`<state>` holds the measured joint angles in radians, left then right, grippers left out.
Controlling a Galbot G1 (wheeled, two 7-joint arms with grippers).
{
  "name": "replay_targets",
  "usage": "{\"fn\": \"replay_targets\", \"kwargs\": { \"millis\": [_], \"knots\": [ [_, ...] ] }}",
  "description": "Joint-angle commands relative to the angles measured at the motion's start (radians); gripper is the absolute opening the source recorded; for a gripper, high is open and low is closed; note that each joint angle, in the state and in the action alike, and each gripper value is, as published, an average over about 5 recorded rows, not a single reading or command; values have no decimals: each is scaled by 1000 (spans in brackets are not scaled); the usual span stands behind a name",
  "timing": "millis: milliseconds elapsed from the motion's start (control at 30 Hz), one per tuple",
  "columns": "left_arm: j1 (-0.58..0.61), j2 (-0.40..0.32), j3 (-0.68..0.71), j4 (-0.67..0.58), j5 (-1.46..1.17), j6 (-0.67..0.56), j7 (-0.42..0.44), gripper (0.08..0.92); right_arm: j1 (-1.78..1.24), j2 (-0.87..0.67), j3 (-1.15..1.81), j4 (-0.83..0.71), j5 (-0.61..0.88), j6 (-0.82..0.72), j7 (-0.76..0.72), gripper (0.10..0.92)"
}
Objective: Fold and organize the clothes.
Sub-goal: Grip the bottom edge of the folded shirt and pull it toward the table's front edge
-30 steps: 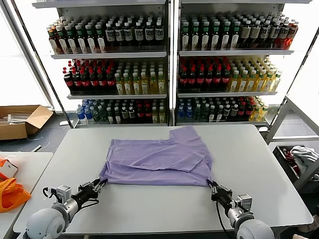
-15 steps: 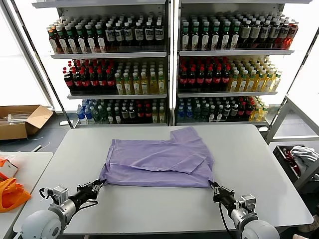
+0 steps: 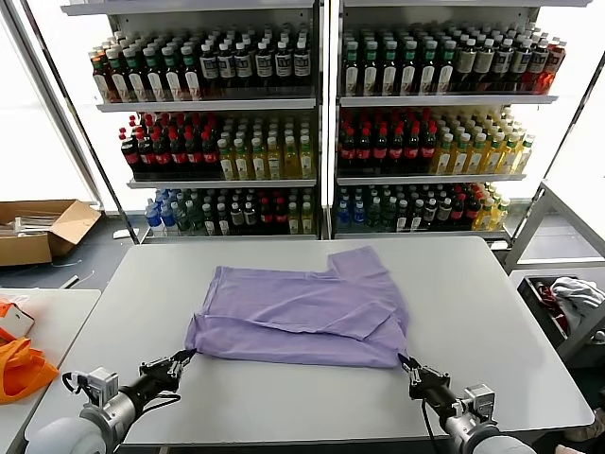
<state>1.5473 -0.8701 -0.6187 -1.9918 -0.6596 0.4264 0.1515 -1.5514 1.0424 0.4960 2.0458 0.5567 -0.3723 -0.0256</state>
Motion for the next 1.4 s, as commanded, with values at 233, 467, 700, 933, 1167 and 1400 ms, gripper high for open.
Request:
{"fn": "replay_targets", "kwargs": {
  "millis": [233,467,700,933,1167,1400],
  "knots": [
    [224,-20,-135,-112,32,-4,26,84,-146,-19,56,100,-11,1,-4,108],
    [413,-61,-219,-188,83,-2,45,86,-214,-27,74,161,-25,-11,1,108],
    [511,-122,-282,-252,72,25,34,86,-268,-39,72,197,-67,-11,14,108],
    [556,-142,-311,-279,71,47,35,85,-280,-44,76,195,-73,-6,10,108],
    [526,-140,-334,-326,62,77,24,169,-269,-36,91,181,-77,69,-13,234],
    [464,-94,-388,-322,24,93,17,377,-190,-53,176,150,-44,146,-82,433]
  ]
}}
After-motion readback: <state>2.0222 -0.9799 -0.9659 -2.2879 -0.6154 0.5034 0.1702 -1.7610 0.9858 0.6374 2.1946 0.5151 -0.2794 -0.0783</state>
